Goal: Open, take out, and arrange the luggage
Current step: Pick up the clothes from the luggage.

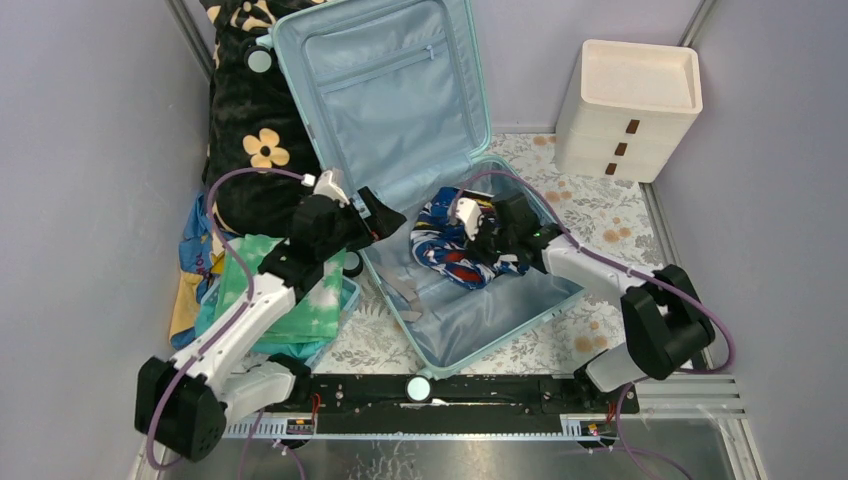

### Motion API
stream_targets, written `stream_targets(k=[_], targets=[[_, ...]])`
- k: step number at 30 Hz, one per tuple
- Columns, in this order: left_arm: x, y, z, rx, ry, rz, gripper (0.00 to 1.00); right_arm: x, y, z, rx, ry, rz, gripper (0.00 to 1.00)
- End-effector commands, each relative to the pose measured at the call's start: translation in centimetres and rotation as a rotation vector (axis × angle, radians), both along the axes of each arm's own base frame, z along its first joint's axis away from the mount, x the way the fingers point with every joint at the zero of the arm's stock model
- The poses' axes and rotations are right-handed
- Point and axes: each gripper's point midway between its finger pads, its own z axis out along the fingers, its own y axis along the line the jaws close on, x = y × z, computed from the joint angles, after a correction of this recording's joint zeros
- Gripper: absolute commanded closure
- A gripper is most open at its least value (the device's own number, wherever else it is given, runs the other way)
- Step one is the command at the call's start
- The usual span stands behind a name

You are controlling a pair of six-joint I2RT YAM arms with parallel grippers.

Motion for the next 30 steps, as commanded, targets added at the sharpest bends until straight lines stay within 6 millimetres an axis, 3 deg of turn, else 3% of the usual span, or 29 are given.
stream_targets(k=[1, 13, 16, 20, 24, 30], targets=[[1.2, -1.1, -0.6, -0.073, 0.129, 0.023, 0.01, 1.0, -0.5, 3.8, 0.17, -0.013, -0.032, 1.0], [4.3, -4.8, -5.0, -0.261, 0.497, 0.173, 0.01, 1.2, -1.5, 5.8, 0.252, -0.002, -0.032, 1.0], [4.6, -6.0, -6.2, -0.265, 0.559, 0.186, 0.01, 1.3, -1.7, 6.1, 0.265, 0.0, -0.035, 1.0], [5.0, -6.0, -7.9, -0.224, 0.627, 0.26, 0.01, 1.5, -2.0, 6.6, 0.28, -0.002, -0.043, 1.0], [5.8, -6.3, -8.4, -0.259, 0.644, 0.294, 0.01, 1.4, -2.0, 6.8, 0.29, 0.0, -0.036, 1.0], [7.1, -8.6, -8.6, -0.325, 0.664, 0.252, 0.01, 0.9, -1.8, 7.0, 0.301, 0.008, -0.005, 1.0]])
